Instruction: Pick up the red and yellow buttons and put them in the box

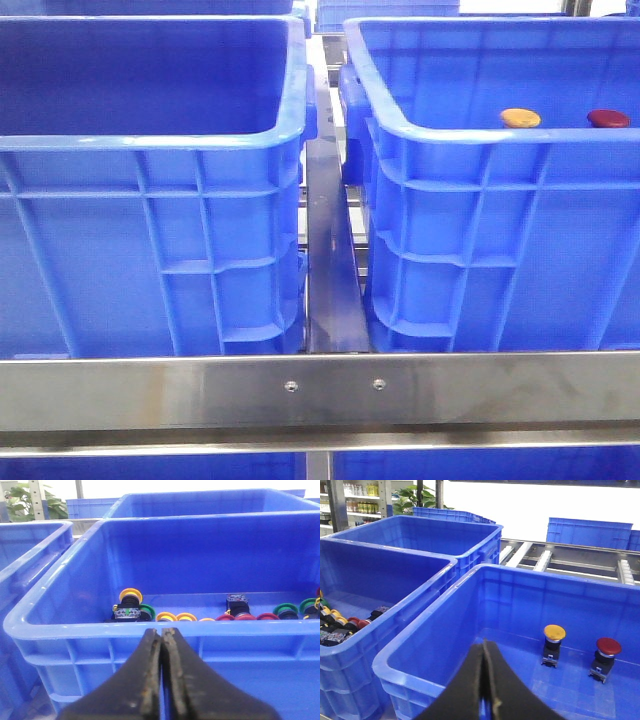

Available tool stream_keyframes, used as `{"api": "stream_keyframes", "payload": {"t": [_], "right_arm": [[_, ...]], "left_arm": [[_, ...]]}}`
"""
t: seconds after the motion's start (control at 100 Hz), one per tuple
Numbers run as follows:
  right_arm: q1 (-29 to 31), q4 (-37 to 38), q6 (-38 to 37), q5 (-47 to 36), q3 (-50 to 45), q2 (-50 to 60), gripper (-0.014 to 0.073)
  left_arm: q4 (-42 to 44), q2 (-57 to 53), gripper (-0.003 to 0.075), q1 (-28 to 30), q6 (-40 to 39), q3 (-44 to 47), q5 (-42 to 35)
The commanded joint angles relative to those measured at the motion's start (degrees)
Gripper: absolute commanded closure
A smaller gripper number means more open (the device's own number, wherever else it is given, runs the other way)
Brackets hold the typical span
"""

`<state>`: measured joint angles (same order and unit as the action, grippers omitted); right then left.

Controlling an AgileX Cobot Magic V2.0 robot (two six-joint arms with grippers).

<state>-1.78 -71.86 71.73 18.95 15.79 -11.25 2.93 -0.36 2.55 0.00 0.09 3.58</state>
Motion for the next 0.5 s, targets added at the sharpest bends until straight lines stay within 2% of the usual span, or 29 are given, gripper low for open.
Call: {"api": "stream_keyframes", "payload": {"t": [0.0,0.42,0.49], "right_arm": [[-0.22,-1.13,-0.02,-1.29,1.52,-0.68,0.0659],[-0.16,-1.13,-0.02,-2.74,1.14,-0.73,0.0659],[-0.16,-0.38,-0.08,-5.91,1.14,-0.73,0.0659]], "left_arm": [[-0.52,-1.69,0.0740,0.13,-0.31,2.89,-4.85],[-0.52,-1.69,0.0740,0.13,-0.31,2.89,-4.85],[-0.52,-1.69,0.0740,0.13,-0.31,2.89,-4.85]]}}
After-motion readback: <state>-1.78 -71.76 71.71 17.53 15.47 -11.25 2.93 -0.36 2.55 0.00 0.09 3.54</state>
